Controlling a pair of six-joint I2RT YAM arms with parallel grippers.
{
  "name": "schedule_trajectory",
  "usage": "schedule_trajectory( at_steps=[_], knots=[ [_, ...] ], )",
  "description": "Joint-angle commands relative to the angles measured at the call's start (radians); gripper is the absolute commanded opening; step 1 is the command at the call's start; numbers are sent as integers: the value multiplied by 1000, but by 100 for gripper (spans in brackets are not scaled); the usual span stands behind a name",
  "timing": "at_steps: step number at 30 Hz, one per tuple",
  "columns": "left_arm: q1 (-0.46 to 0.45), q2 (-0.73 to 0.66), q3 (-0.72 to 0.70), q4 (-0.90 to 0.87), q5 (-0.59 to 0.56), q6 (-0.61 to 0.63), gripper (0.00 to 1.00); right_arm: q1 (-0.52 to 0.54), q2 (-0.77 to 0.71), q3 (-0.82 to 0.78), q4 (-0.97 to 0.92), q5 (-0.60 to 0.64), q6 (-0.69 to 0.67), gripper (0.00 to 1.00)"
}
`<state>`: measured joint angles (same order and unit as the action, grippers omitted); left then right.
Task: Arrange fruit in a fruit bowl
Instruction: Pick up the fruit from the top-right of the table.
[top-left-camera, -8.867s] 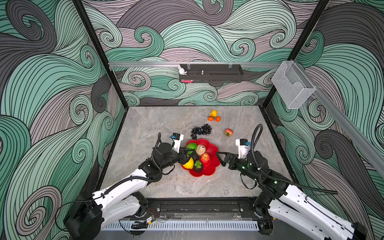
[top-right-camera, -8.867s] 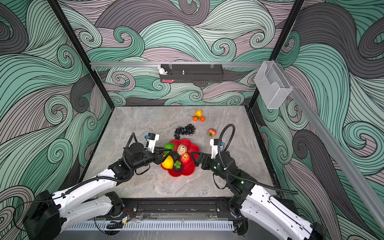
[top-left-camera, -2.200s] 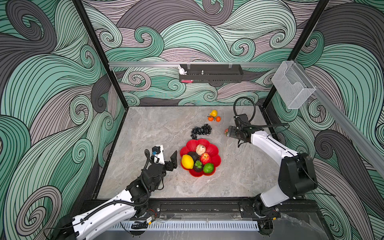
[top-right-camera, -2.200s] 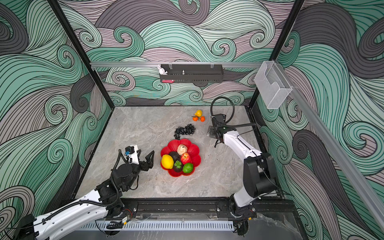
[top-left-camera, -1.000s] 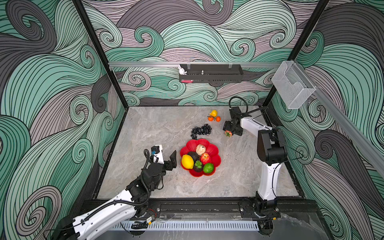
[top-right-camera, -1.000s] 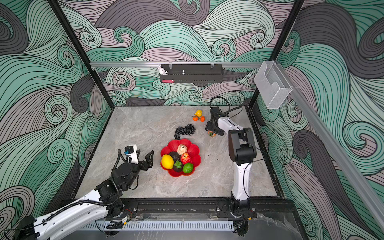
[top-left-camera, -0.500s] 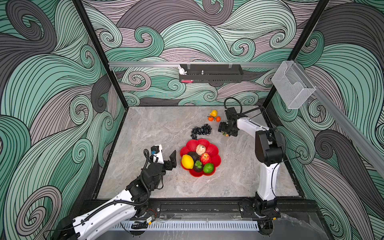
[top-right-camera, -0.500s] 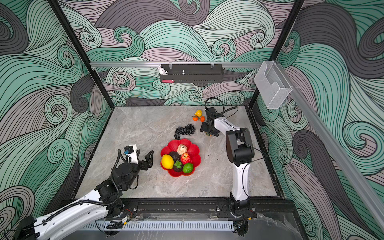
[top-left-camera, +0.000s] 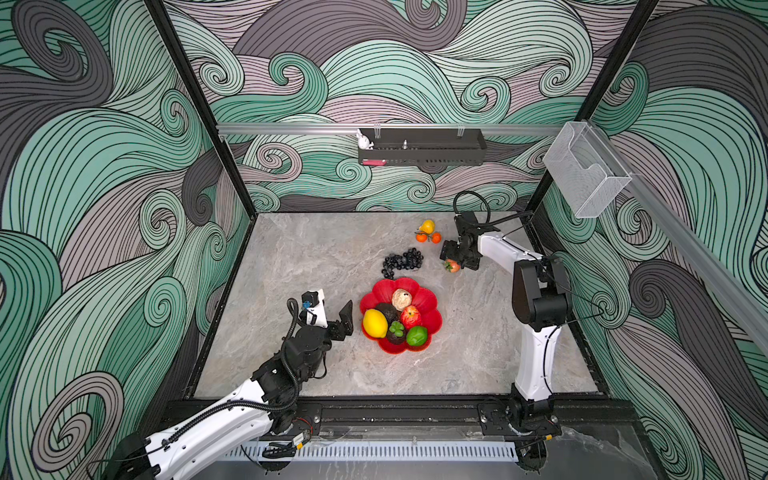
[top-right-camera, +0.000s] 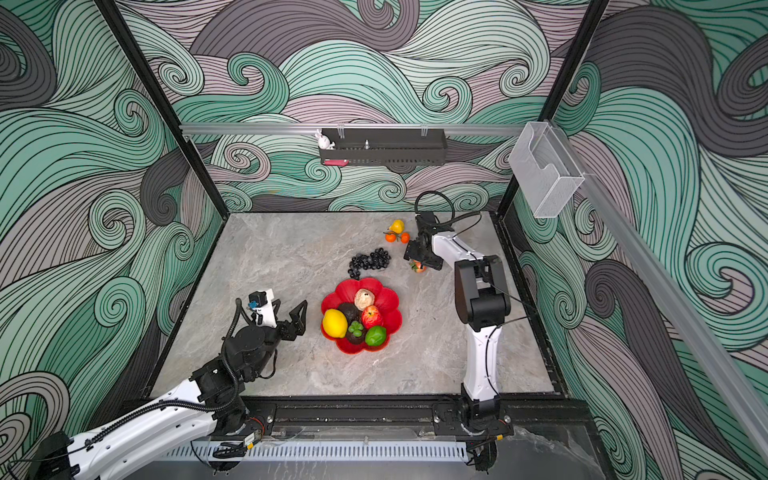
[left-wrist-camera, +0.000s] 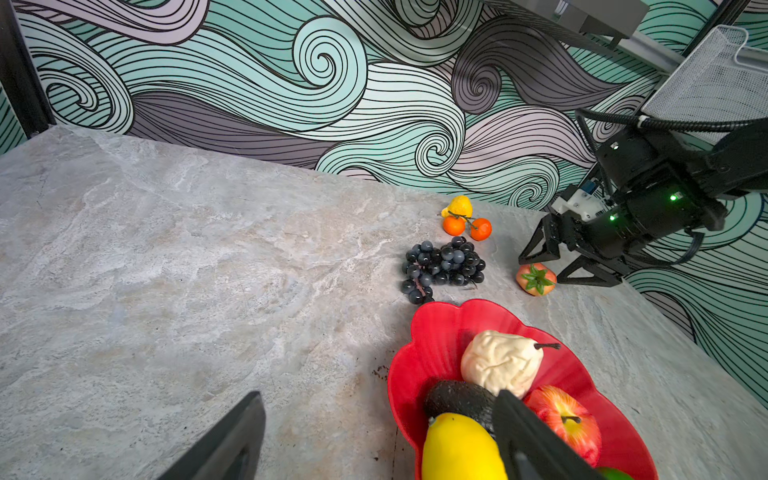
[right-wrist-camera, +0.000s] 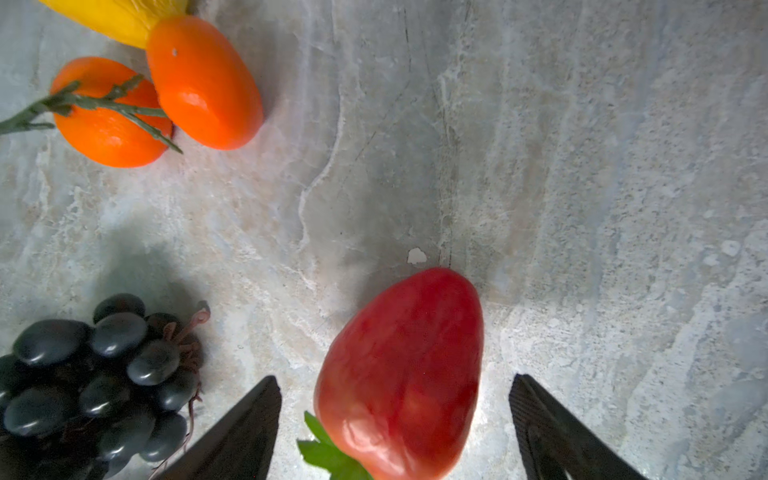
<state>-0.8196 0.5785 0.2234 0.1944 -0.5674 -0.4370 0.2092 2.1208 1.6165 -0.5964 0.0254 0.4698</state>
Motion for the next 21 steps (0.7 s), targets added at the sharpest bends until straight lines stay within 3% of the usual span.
schedule_trajectory(
  at_steps=[1,6,21],
  knots=[
    [10,-8,-2,-6,3,-12,87,1,51,43,-40,5,-13,87],
    [10,-11,-4,-7,3,-14,87,1,68,48,-45,21,-16,84],
    [11,-5,-2,-6,5,-13,87,0,-6,-31,39,-1,-5,61]
  ],
)
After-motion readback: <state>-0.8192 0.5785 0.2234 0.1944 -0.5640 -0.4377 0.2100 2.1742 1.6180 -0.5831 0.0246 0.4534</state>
